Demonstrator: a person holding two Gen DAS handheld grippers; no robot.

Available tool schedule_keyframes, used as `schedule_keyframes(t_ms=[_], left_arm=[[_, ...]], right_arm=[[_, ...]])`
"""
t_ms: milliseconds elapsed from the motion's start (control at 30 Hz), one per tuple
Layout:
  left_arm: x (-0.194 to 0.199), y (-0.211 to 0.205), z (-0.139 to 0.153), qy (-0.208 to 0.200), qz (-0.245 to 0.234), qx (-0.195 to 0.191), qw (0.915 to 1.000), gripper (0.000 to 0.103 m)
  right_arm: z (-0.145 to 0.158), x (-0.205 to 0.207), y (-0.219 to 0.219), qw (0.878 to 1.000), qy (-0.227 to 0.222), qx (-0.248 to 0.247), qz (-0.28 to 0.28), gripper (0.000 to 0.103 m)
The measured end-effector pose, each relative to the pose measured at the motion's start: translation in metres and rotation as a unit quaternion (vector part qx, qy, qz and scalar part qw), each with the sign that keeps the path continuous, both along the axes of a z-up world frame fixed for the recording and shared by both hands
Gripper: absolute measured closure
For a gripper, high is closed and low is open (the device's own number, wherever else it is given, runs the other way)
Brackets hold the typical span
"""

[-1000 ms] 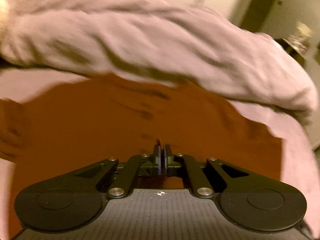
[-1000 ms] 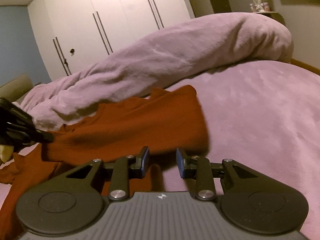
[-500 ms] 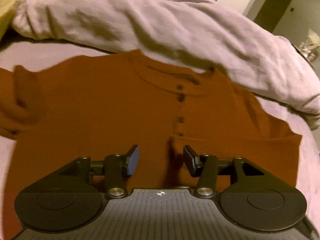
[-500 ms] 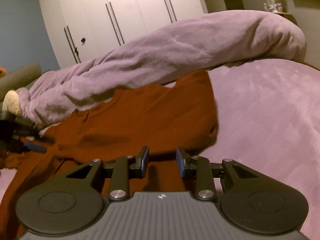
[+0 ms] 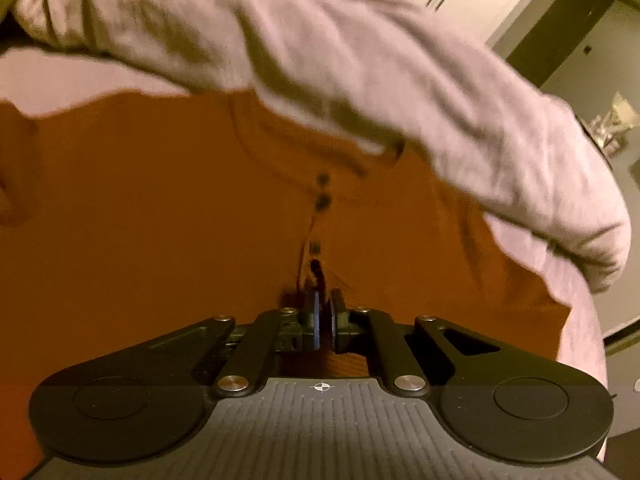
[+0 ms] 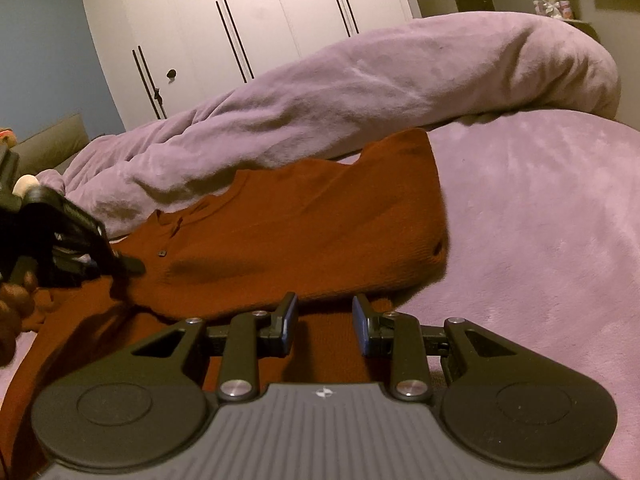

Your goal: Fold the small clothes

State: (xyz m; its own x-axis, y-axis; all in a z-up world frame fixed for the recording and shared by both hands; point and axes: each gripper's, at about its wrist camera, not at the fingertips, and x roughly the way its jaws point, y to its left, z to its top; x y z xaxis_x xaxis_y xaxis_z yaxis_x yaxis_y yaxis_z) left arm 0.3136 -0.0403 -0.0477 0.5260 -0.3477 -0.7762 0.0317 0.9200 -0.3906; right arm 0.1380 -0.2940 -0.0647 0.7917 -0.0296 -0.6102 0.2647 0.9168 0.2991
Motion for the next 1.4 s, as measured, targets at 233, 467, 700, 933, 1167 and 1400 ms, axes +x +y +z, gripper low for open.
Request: schedule_keyframes(t_ms=[233,467,700,933,1167,1400], left_arm=[[0.001,0.047,0.049,-0.076,0.048,0.046,0.9949,0.097],[0.009,0.091,0.04,-0.071,0.099,0.092,0.9883,0.096],[0.013,0.097,0.005,-0.036,0.094,0.12,0.9876,0.096],[0.013,0.083,-0.006,-0.038,0.07,0.142,0.9867,0.096],[0.015,0.078,-0.006,-0.043,0.061,0.155,0.9852,0.096],[0.018,0.084,-0.002,-0.052,0.073,0.149,0.9848,0.097]], right_arm=[[0.004,0.001,-0.004,0.999,-0.007,0.041,0.001,0.075],[0.006,0.021,0.003,0.995,-0.002,0.095,0.023,0.075],[-0.004,0.044,-0.005,0.992,0.018,0.122,-0.004,0.075],[-0.019,0.078,-0.012,0.984,0.024,0.176,-0.031,0.075],[-0.024,0.094,-0.014,0.986,0.027,0.157,-0.05,0.084],[-0.01,0.095,-0.009,0.997,0.014,0.057,-0.056,0.097]])
